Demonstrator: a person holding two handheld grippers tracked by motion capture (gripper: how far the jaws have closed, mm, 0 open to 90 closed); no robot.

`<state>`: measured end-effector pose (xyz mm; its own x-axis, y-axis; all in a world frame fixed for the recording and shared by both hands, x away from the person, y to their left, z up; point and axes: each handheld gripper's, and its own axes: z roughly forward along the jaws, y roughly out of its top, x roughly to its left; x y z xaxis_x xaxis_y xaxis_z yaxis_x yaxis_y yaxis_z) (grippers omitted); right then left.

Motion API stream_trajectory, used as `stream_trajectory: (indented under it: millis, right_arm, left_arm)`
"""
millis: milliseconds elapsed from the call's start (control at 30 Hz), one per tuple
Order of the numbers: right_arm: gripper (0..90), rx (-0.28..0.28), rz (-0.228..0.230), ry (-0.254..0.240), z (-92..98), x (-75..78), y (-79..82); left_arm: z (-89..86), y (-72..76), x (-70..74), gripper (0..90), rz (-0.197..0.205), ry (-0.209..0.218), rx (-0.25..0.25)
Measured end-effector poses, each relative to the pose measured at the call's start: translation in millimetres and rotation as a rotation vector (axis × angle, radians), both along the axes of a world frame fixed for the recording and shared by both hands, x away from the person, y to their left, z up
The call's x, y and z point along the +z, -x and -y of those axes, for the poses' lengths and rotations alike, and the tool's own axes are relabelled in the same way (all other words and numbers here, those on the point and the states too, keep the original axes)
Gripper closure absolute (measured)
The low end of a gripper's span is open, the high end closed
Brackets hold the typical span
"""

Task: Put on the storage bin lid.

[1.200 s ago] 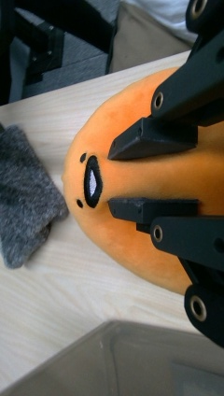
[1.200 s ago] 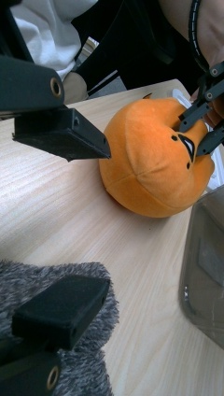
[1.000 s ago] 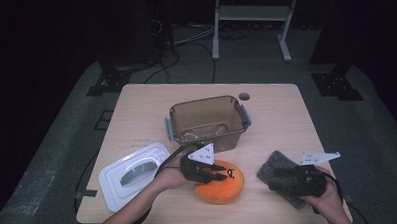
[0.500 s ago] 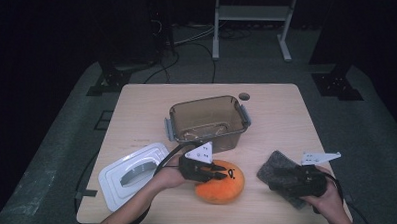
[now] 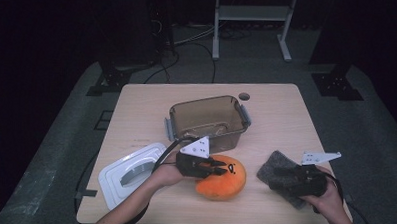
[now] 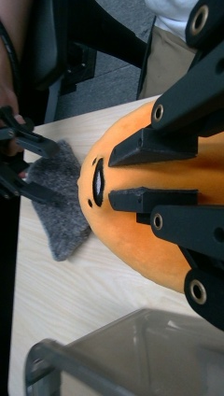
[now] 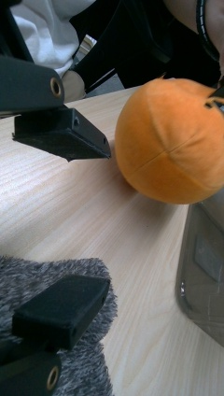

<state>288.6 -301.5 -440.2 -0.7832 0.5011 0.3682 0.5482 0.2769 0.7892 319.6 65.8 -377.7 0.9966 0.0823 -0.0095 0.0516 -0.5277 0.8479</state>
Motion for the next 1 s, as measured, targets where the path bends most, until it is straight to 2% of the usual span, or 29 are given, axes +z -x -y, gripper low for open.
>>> stream_trajectory:
  millis: [400,633,733,1000]
  right_arm:
    - [29.9,0.0,0.001,-0.002,0.5,-0.3,-0.9]
    - [29.7,-0.005,0.002,-0.008,-0.1,0.0,-2.0]
    - [29.6,-0.005,0.0,-0.006,0.0,-0.5,-2.1]
    - [29.6,-0.002,-0.001,-0.007,-0.1,-1.0,-3.4]
  left_arm:
    - [-8.1,-2.8,34.8,78.1,0.024,0.044,0.018]
    - [-11.7,-4.9,56.0,78.6,0.08,0.061,0.05]
    - [-13.9,-6.9,62.8,78.6,0.091,0.061,0.058]
    - [-21.0,-16.2,81.2,78.6,0.094,0.083,0.088]
